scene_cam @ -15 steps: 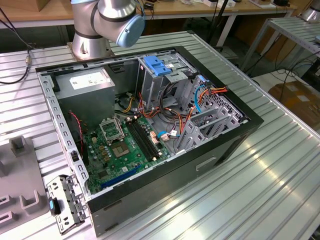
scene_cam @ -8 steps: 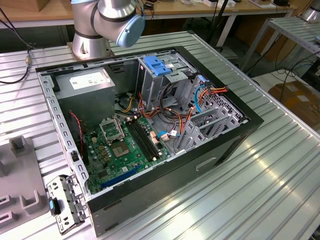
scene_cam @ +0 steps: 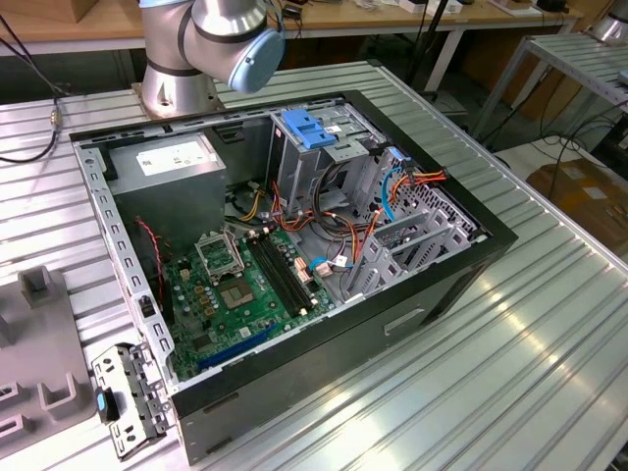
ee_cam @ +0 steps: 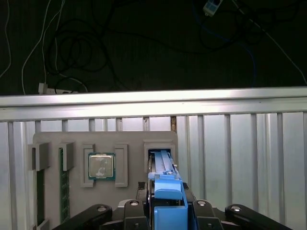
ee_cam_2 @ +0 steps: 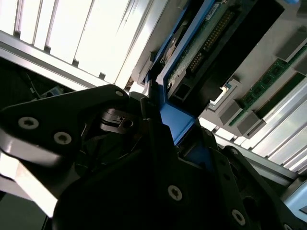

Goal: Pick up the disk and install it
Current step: 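Pick up the disk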

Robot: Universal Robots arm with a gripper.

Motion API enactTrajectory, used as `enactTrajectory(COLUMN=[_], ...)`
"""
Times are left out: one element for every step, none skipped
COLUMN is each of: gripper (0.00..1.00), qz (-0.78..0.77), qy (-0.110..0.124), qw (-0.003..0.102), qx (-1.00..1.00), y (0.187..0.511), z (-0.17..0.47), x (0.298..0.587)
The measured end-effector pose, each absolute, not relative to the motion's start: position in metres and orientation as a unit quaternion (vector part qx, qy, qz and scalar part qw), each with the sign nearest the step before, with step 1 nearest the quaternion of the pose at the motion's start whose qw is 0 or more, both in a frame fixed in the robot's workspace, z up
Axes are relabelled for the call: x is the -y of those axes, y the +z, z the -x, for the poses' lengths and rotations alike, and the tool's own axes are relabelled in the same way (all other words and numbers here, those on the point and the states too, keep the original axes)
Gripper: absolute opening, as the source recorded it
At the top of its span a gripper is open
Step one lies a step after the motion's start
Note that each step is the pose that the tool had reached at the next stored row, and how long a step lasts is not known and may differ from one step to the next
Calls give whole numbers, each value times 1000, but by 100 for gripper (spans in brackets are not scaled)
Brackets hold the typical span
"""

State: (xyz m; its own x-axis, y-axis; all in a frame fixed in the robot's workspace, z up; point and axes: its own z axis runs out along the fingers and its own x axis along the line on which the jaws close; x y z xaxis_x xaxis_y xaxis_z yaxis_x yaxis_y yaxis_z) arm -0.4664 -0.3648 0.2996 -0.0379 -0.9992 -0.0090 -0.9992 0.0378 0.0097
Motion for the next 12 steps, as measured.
enactTrajectory(gripper=[37, 37, 37, 37, 37, 37, 37, 37, 37, 37, 37, 37], qz=[-694, -694, -694, -694, -694, -694, -694, -694, -694, -694, -694, -694], qy=[-7, -7, -7, -7, -7, -7, -7, -7, -7, -7, -7, -6], qw=[0, 0, 0, 0, 0, 0, 0, 0, 0, 0, 0, 0], qx=[720, 720, 720, 720, 720, 720, 720, 720, 720, 720, 720, 720], y=[300, 301, 302, 304, 307, 310, 312, 314, 318, 320, 322, 326], z=[466, 466, 466, 466, 466, 466, 466, 466, 466, 466, 466, 466], x=[365, 365, 365, 365, 365, 365, 365, 365, 365, 365, 365, 365])
